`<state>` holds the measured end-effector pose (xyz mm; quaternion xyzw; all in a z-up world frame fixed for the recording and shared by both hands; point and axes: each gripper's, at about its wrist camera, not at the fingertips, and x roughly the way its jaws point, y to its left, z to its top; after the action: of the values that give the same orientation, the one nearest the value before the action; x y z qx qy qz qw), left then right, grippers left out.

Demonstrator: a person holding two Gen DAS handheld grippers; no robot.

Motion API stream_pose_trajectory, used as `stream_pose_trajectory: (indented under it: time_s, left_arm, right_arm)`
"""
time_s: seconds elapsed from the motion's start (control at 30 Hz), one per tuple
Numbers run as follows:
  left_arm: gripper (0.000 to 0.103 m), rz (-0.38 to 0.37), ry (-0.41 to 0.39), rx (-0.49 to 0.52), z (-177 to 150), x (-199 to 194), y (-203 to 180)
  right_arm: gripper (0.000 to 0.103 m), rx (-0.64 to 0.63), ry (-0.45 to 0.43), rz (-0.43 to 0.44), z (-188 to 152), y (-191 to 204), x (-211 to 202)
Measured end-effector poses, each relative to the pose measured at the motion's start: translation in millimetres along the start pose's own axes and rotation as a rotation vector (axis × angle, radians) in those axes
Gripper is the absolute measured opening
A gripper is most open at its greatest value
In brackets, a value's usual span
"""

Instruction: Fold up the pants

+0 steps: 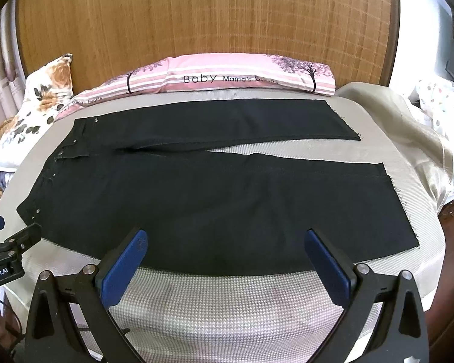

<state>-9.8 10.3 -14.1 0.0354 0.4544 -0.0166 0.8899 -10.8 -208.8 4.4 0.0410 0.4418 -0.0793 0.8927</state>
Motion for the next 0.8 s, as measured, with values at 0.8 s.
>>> stream_pose_trajectory:
  time_s: [0.8]
  left_arm:
    - [0.103,0.000,0.012,-0.003,-2.3,3.9,1.3]
  right_arm:
    - [0.103,0.002,0.014,0.007,-2.3,2.1,3.5]
